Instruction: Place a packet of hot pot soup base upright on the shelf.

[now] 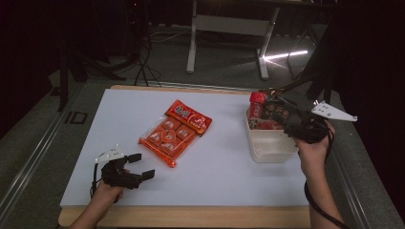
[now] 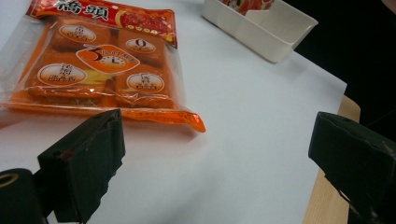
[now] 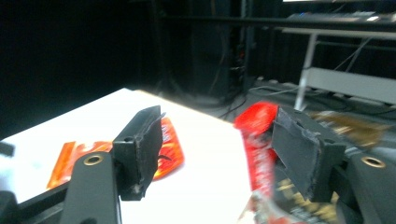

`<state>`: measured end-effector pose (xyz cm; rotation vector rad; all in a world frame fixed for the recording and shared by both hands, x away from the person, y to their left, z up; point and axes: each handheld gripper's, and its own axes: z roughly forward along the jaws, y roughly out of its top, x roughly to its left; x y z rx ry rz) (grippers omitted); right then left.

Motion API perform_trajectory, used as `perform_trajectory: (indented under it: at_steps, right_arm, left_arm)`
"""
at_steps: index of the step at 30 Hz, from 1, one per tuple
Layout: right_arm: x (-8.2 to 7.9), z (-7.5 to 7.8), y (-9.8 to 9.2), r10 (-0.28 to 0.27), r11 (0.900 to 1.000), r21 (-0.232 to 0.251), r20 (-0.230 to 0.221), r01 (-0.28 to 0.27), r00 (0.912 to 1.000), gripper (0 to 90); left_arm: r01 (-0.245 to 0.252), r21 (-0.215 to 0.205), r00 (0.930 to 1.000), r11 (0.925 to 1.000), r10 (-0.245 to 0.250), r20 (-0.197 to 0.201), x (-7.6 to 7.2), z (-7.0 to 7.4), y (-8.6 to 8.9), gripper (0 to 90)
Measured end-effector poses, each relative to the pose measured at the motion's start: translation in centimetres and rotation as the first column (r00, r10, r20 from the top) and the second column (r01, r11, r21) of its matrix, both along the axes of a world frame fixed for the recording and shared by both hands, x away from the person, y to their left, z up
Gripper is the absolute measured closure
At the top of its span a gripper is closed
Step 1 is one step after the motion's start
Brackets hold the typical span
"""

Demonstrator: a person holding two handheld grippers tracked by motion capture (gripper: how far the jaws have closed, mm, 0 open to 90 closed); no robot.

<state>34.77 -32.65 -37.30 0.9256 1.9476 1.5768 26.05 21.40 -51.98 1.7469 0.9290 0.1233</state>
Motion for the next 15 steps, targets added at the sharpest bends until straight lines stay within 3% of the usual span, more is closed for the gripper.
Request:
perform_trajectory:
  at_steps: [5, 9, 13, 15]
  right_arm:
    - [-1.7, -1.8, 1.8, 0.077, 0.997, -0.018, -0.055, -0.078, 0.9955, 32.6]
    - [-2.7, -2.4, 2.6, 0.099, 0.995, -0.014, -0.061, -0.100, 0.9932, 28.5]
    - [-4.0, -3.2, 4.2, 0.149, 0.989, -0.002, -0.064, -0.150, 0.9868, 15.4]
    - [-4.4, -3.4, 4.6, 0.166, 0.986, 0.014, -0.066, -0.166, 0.9838, 13.9]
  left_arm:
    - [-0.005, 0.023, 1.0000, 0.9997, 0.005, 0.003, -0.1, 0.1, 0.1, 4.3]
    - [-0.005, 0.038, 0.9998, 0.9993, 0.004, 0.017, 0.1, 0.6, 0.1, 4.4]
    - [-0.011, 0.096, 0.9992, 0.9953, 0.007, 0.038, 1.2, 1.3, 0.3, 4.5]
    - [-0.009, 0.076, 0.9991, 0.9970, 0.006, 0.042, 1.7, 1.6, 0.6, 5.9]
